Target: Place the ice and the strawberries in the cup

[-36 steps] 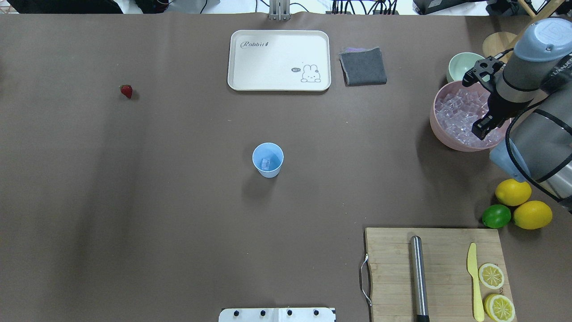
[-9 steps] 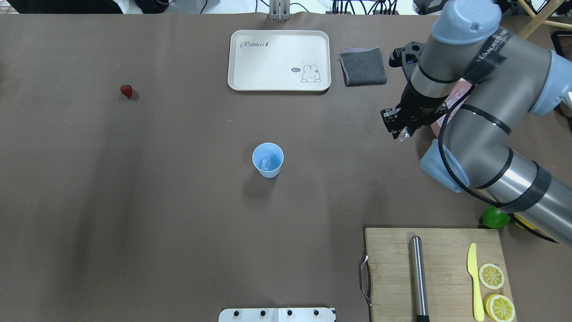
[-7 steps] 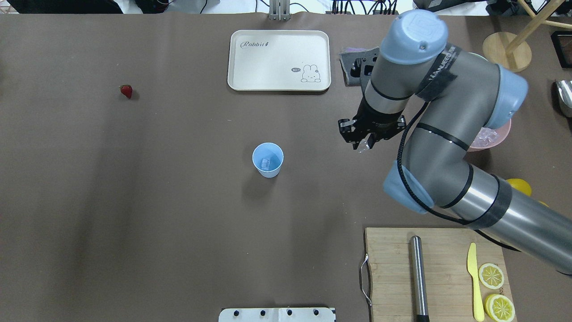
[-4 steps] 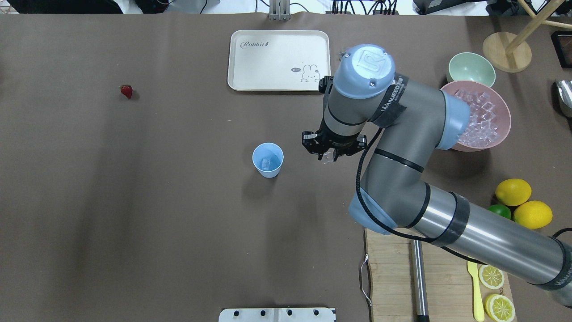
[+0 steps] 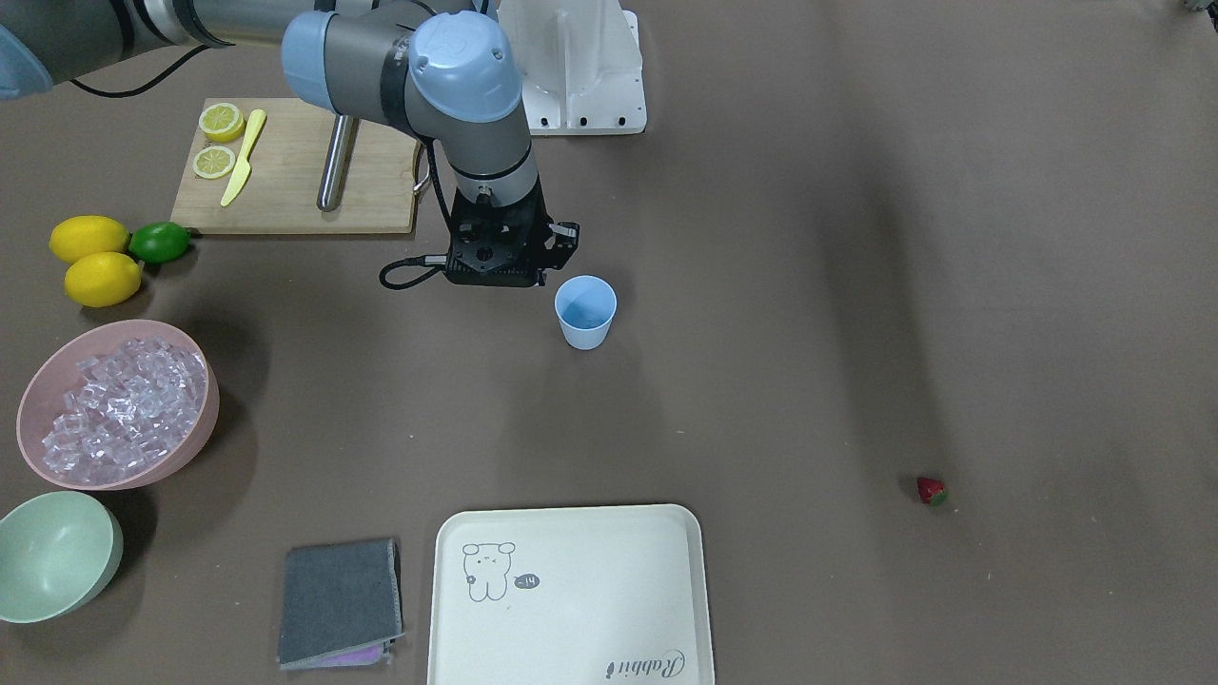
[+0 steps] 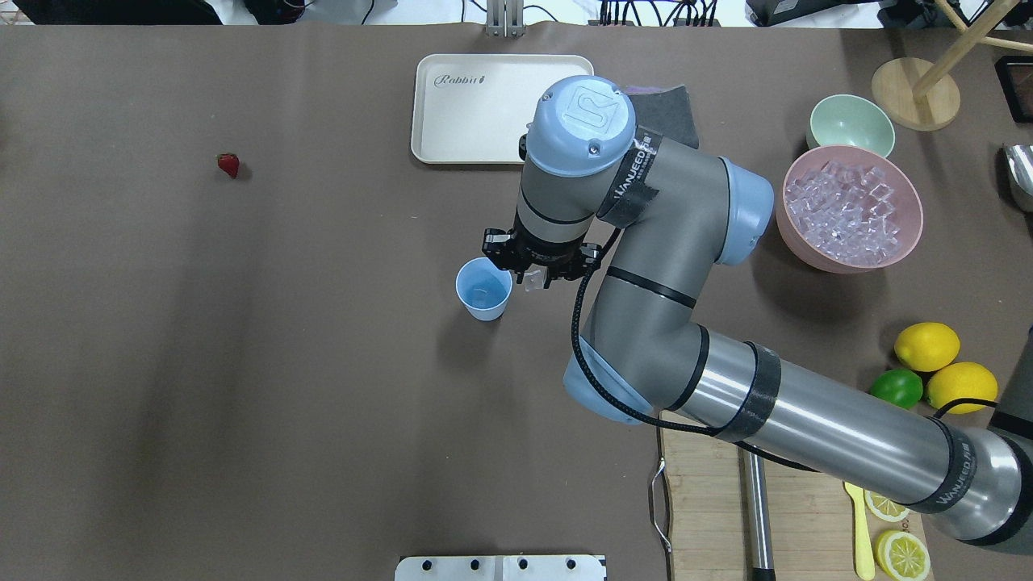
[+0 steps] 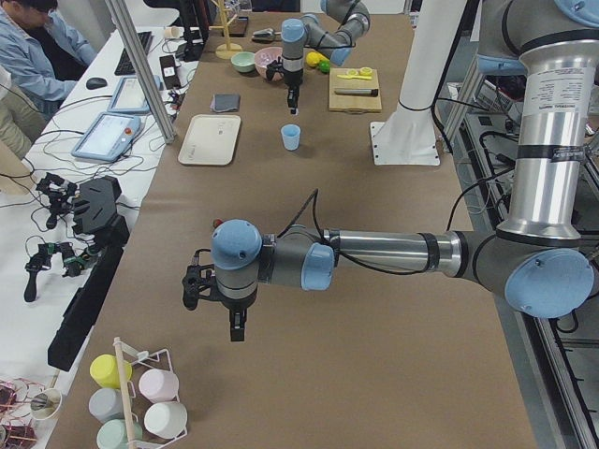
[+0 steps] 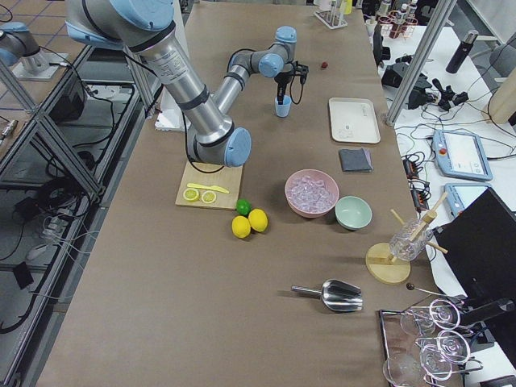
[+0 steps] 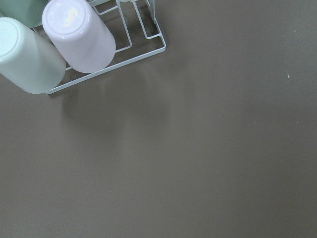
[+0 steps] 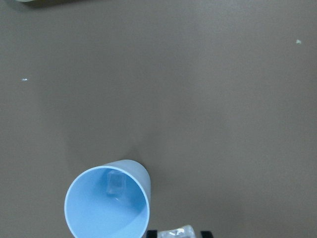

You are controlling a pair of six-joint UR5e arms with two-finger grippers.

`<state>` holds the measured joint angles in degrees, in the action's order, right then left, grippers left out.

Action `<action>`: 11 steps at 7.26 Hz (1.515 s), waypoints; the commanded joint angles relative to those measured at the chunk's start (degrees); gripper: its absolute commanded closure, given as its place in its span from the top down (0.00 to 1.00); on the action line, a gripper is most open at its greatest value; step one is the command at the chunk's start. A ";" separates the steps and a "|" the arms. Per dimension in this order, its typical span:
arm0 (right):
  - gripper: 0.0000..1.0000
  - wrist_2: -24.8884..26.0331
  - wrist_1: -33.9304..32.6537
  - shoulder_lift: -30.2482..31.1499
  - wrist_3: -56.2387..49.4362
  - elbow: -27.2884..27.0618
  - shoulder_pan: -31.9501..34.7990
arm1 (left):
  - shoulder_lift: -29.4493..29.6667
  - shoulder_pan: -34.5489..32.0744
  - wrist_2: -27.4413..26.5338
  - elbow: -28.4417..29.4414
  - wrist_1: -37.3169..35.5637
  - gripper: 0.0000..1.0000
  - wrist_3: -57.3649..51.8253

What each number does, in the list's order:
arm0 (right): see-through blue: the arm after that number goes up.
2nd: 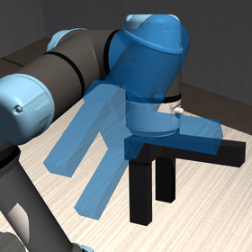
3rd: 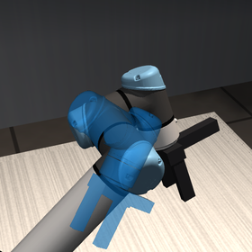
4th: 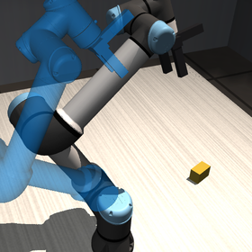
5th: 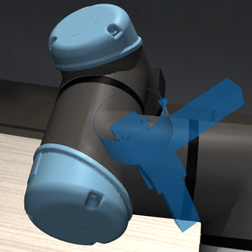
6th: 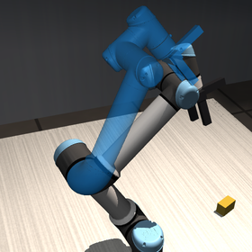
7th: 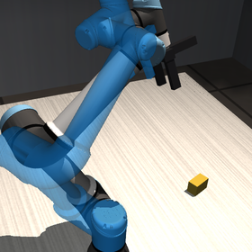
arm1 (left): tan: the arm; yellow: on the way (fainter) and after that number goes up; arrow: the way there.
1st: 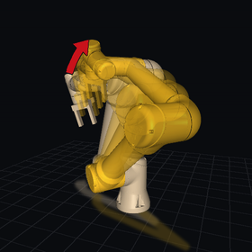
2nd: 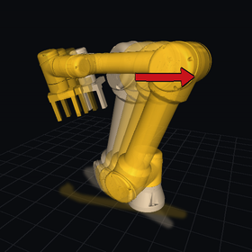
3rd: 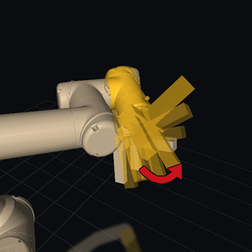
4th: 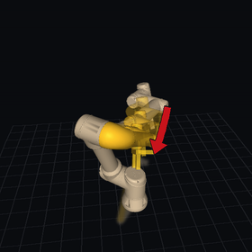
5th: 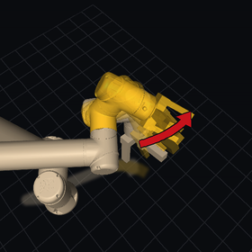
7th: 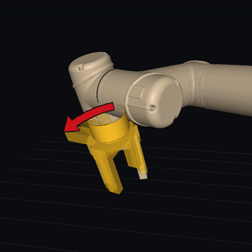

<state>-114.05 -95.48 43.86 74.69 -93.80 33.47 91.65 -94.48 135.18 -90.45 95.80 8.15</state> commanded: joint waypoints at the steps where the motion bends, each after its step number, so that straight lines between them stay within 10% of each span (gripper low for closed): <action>1: 0.29 0.05 0.12 -1.49 1.59 1.16 -0.07 | 0.02 0.00 0.00 -0.34 0.09 0.97 0.03; 8: 0.29 2.16 12.78 -4.40 8.28 11.45 -1.04 | 0.72 0.00 -0.17 0.71 -0.09 0.97 -0.15; 9: 0.51 2.07 12.52 -4.57 8.37 11.45 -1.04 | 0.20 -0.52 -0.18 -0.33 -0.09 0.97 0.03; 10: 1.00 1.99 12.25 -4.40 8.98 11.19 -1.04 | -0.33 -1.05 -0.18 -1.30 -0.09 0.97 0.11; 11: 1.00 1.81 12.08 -4.40 10.29 11.01 -1.04 | -0.33 -1.05 -0.09 -0.18 -0.09 0.97 0.03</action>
<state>-112.06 -83.16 39.42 83.78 -82.58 32.43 91.53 -95.31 135.02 -91.06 95.71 8.19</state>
